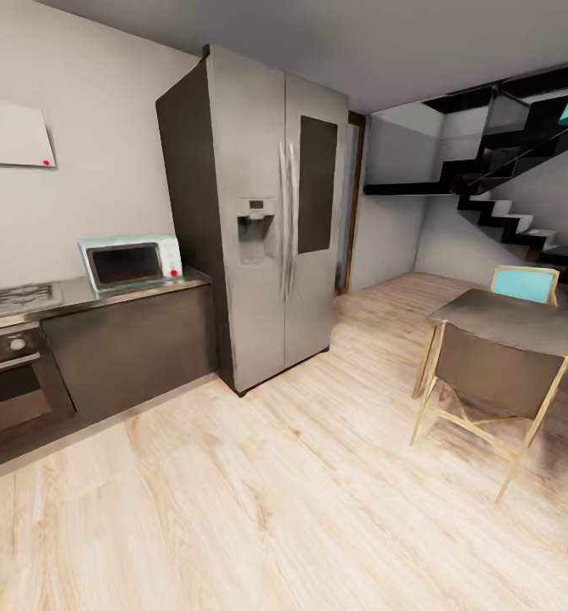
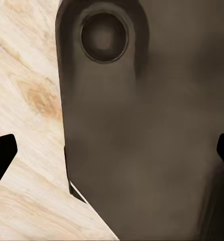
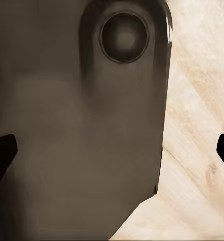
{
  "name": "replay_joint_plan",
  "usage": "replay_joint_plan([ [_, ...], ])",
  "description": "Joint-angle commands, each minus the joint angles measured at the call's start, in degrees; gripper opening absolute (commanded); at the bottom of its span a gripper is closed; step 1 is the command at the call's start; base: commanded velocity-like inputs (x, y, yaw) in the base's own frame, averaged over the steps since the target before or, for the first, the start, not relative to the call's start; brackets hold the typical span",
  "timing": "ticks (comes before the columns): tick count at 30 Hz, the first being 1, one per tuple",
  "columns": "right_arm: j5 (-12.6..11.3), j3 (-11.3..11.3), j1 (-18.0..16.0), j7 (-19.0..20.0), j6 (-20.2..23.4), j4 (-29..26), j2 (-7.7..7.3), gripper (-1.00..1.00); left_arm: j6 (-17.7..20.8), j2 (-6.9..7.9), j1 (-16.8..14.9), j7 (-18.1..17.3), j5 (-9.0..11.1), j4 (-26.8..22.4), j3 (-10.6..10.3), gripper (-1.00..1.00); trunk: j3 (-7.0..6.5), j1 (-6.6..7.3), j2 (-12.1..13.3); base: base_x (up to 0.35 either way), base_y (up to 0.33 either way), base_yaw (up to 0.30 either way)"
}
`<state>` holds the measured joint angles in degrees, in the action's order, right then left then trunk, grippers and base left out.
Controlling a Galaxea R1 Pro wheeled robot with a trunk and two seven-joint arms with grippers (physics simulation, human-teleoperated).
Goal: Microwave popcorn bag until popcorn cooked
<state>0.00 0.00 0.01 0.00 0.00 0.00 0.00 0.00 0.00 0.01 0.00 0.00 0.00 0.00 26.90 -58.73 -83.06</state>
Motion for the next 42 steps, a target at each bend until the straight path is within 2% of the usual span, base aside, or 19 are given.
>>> replay_joint_plan([
  [1, -0.1, 0.2, -0.1, -0.1, -0.2, -0.3, -0.26, 1.0, -0.3, 0.02, -0.1, -0.2, 0.3, -0.3, 0.3, 1.0, 0.03, 0.0, 0.0, 0.0, 0.0, 0.0],
  [11, 0.3, 0.3, -0.2, -0.1, -0.2, -0.4, 0.1, 1.0, -0.7, 0.05, -0.1, -0.1, 0.7, -1.3, 0.6, 1.0, 0.03, 0.0, 0.0, 0.024, 0.0, 0.0],
  [21, 0.5, 0.5, -0.2, -0.1, -0.1, -0.4, 0.67, 1.0, -0.6, 0.09, -0.1, -0.1, 0.7, -1.3, 0.5, 1.0, 0.03, 0.0, 0.0, 0.304, 0.0, 0.0],
  [28, 0.4, 0.4, -0.2, -0.1, -0.2, -0.4, 0.28, 1.0, -0.6, 0.09, -0.1, -0.1, 0.7, -1.3, 0.5, 1.0, 0.03, 0.0, 0.0, 0.321, 0.0, 0.0],
  [42, 0.2, 0.3, -0.2, 0.0, -0.2, -0.4, 0.7, 1.0, -0.6, 0.09, -0.1, -0.1, 0.7, -1.3, 0.5, 1.0, 0.03, 0.0, 0.0, 0.321, 0.0, 0.0],
])
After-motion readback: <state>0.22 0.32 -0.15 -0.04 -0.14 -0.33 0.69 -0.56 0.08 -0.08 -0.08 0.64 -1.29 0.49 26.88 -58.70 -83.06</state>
